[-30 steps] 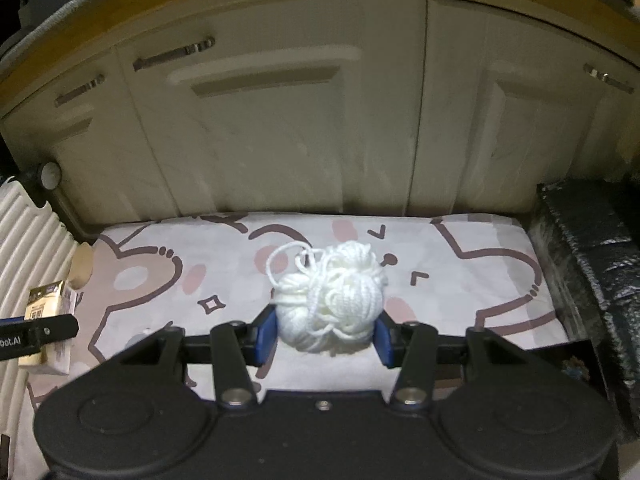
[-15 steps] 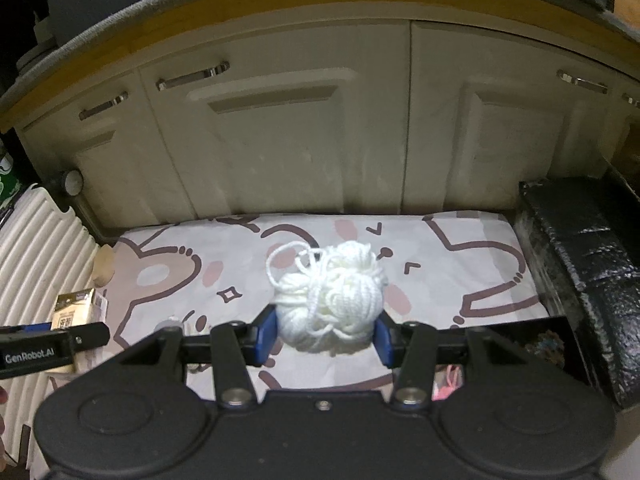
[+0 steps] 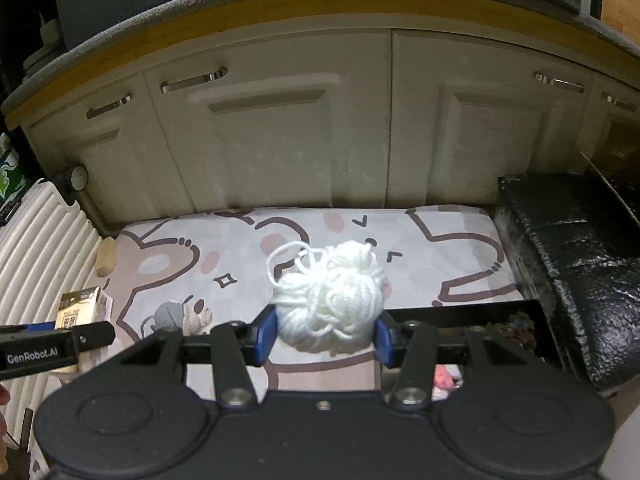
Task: Organize objects
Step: 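Carry the tissue pack with the left tool while the right tool carries the yarn ball to the box, then lower the tissue pack into the box and open the left tool while the right tool releases the yarn ball, then withdraw both tools from the box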
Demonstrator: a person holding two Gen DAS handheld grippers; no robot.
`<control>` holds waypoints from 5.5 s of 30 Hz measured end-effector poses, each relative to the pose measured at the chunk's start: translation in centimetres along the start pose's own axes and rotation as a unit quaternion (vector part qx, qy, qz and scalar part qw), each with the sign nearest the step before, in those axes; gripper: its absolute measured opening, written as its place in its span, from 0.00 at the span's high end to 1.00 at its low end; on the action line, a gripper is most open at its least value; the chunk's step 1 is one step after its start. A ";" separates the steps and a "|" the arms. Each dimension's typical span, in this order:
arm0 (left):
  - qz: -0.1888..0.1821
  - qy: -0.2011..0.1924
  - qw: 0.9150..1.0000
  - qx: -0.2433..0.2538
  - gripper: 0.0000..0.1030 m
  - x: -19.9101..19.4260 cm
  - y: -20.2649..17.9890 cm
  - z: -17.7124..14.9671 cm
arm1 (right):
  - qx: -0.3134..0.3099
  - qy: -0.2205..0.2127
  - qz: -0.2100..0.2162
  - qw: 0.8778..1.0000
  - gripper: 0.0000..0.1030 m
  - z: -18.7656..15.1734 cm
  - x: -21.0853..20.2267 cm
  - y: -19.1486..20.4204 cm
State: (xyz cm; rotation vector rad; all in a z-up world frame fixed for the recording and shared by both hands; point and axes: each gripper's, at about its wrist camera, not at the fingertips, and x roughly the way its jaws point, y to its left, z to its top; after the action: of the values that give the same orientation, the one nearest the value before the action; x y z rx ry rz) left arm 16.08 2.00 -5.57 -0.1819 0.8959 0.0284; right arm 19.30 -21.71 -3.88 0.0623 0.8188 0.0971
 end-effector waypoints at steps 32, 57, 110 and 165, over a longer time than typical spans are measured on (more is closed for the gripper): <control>-0.114 0.021 0.991 0.064 0.47 1.7 -13.9 -1.5 | 0.064 0.003 -0.044 0.997 0.51 -3.5 -4.6 -13.2; -0.197 0.106 0.974 0.037 0.48 7.4 -21.0 -4.5 | 0.067 0.092 -0.055 0.992 0.51 -6.5 -1.5 -18.5; -0.147 0.129 0.980 0.029 0.18 7.1 -19.0 -3.9 | 0.132 0.090 -0.078 0.984 0.30 -6.5 -1.8 -21.0; -0.008 0.023 0.999 0.043 0.00 2.5 -4.1 -0.2 | 0.075 0.030 -0.078 0.994 0.00 -4.1 -2.6 -11.2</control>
State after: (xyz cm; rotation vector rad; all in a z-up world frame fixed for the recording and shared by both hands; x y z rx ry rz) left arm 17.92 -2.15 -7.02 -0.1094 0.9405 -0.0290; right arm 15.24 -33.05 -5.85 0.1379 0.8877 -0.1111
